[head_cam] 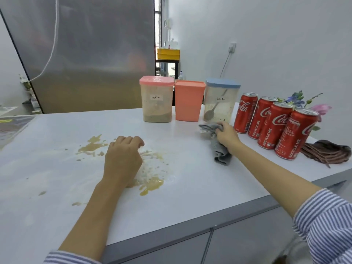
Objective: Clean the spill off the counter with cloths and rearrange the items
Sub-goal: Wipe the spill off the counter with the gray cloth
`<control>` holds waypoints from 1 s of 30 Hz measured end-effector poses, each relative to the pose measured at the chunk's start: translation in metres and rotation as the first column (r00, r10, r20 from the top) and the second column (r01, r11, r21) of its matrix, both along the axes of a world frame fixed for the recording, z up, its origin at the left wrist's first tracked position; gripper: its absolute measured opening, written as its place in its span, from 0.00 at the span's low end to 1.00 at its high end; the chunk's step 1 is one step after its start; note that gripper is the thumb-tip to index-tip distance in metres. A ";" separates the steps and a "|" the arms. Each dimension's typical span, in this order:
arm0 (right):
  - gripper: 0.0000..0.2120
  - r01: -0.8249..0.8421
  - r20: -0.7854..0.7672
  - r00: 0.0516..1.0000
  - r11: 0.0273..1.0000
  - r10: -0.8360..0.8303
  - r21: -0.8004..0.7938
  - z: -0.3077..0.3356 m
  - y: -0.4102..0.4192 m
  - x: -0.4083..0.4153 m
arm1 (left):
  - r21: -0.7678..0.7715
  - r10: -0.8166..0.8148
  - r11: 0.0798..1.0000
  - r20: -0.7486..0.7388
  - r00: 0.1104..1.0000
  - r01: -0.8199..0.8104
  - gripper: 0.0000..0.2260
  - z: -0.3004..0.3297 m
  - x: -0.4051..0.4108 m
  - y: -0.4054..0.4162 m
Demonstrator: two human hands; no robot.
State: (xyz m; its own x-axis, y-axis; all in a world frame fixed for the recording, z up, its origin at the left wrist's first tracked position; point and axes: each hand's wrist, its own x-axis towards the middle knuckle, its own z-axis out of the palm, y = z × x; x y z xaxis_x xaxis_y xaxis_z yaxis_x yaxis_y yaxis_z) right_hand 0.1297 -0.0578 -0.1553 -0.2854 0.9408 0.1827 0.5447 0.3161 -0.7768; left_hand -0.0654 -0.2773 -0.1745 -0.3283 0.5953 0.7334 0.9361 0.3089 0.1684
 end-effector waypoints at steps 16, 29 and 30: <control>0.14 -0.280 -0.371 0.902 0.953 0.221 -0.112 0.013 -0.062 -0.052 | -0.030 -0.006 0.999 0.087 0.996 0.009 0.20 -0.001 -0.002 -0.007; 0.18 0.050 0.159 0.986 0.998 -0.045 -0.026 -0.012 0.034 -0.097 | -0.054 0.038 0.998 -0.073 0.997 -0.042 0.22 -0.006 -0.015 0.005; 0.18 -0.028 0.165 0.986 1.000 0.029 -0.008 -0.012 0.024 -0.112 | -0.056 0.045 0.997 -0.076 0.996 -0.049 0.22 -0.005 -0.016 0.005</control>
